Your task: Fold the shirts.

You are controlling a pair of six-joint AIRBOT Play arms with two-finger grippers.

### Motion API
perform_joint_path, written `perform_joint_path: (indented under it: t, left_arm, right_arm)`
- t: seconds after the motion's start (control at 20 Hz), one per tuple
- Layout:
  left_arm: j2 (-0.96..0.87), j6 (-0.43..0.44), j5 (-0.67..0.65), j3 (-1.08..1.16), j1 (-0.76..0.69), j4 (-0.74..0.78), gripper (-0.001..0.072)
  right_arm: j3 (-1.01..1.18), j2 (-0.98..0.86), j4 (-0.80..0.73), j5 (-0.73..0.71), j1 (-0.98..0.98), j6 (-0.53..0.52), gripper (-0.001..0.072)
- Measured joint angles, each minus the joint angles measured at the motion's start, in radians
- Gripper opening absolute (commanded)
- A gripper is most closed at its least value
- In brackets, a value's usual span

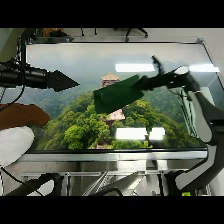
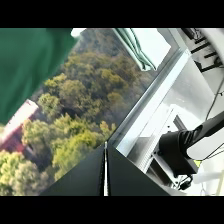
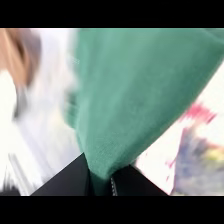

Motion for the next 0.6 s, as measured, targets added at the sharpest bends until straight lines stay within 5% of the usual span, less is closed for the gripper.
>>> perform_joint_path:
  t: [0.6]
  left_arm:
    - [0.0,-0.012,-0.001,0.0,0.0,-0.002,0.0017]
  right_arm:
    - [0.311,0.05,-0.058,-0.034,-0.548,0.241,0.0023]
